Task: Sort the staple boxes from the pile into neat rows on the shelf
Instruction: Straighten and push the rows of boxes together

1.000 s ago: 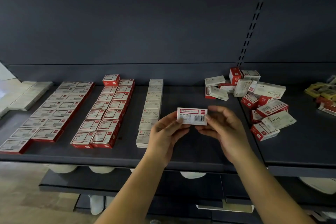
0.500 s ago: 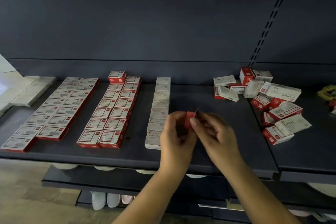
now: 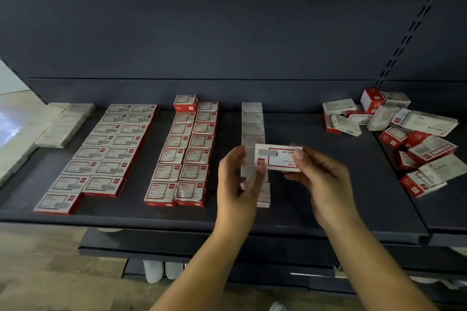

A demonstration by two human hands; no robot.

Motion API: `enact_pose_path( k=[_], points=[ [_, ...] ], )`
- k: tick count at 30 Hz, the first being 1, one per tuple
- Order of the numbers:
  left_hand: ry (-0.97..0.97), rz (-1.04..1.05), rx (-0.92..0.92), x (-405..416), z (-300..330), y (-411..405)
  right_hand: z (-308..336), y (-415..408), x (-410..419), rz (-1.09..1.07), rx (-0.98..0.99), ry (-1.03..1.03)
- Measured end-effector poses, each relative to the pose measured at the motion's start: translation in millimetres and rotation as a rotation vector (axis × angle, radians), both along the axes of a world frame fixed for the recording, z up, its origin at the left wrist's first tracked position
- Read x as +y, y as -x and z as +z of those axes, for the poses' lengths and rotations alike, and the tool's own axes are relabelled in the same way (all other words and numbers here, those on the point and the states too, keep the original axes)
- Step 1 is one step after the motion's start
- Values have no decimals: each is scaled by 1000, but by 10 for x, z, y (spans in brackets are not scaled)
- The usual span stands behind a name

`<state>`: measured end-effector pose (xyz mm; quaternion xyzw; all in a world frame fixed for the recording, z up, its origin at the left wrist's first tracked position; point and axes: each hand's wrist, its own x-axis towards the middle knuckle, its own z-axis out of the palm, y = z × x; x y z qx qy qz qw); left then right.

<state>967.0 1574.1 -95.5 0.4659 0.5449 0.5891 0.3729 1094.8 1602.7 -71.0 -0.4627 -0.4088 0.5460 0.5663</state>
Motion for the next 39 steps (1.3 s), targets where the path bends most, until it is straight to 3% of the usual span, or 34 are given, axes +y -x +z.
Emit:
enact_pose_path(
  k=[2,6,19,25,33,36,39],
  points=[
    [124,-99,-228,-20,53,145,9,135,-23,-12,5,-1],
    [183,-164,-344,-106,145,423,-14,390,-70,-52,-6,7],
    [300,-47,-471,-268,41,1145,-66,1152,-224,-64,-33,26],
    [252,9,-499,-219,106,1500,-81,1389,-270,-59,-159,75],
    [260,-184,-369,-246,257,1972,30,1872,-461,310,-243,-5],
    [295,-206,-376,-259,212,2105,-1,2044,-483,262,-191,11],
    [307,-215,-503,-292,185,2271,-82,2163,-487,168,-49,61]
  ],
)
